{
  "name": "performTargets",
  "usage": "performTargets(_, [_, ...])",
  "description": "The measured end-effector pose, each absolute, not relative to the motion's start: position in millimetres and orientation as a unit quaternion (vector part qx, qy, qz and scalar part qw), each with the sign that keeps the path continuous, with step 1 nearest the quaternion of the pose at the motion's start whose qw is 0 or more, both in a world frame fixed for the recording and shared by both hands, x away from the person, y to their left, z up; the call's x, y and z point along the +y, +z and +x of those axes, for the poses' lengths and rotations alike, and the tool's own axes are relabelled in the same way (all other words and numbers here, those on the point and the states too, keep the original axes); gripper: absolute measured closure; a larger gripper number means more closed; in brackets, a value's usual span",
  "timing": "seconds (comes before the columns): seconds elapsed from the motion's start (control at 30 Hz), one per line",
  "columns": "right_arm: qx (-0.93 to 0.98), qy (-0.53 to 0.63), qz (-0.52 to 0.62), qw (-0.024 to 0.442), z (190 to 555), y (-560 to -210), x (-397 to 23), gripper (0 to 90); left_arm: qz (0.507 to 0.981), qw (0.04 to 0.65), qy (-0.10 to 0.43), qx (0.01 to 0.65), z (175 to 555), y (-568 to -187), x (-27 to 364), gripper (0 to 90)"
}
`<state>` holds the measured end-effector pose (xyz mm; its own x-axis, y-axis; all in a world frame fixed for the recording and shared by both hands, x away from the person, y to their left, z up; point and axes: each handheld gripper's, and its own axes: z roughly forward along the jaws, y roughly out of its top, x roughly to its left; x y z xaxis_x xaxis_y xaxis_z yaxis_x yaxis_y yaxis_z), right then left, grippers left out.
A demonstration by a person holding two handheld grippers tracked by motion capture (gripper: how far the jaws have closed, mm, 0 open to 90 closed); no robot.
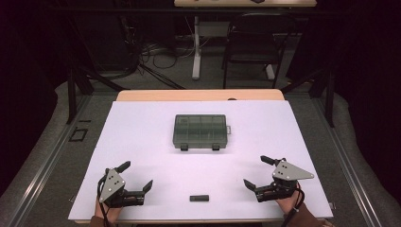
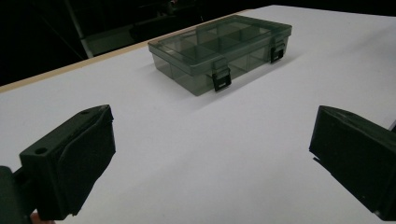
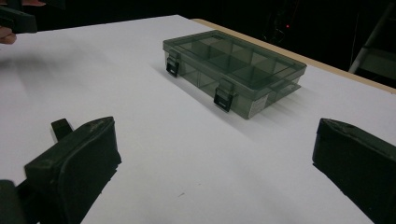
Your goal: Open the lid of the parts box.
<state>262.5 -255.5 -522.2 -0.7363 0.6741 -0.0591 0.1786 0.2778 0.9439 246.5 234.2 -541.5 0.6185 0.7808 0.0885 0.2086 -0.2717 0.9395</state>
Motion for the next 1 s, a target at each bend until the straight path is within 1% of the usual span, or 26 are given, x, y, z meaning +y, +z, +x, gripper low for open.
performTargets(0.4, [0.777,0.517,0.269,0.238,267.8,-522.4,-246.9,0.0,0.755,0.493,0.275,0.333,252.9,-542.0,227.8,0.0])
performTargets(0.63, [0.790,0.502,0.272,0.225,278.8,-525.2,-238.5,0.0,0.770,0.479,0.257,0.334,262.1,-542.9,218.2,0.0])
performTargets(0.8, [0.795,0.494,0.278,0.216,285.9,-525.3,-233.7,0.0,0.773,0.481,0.251,0.327,267.3,-543.2,213.0,0.0])
performTargets(1.0, [0.799,0.489,0.283,0.205,295.1,-525.0,-229.5,0.0,0.783,0.477,0.229,0.328,277.3,-542.3,206.5,0.0])
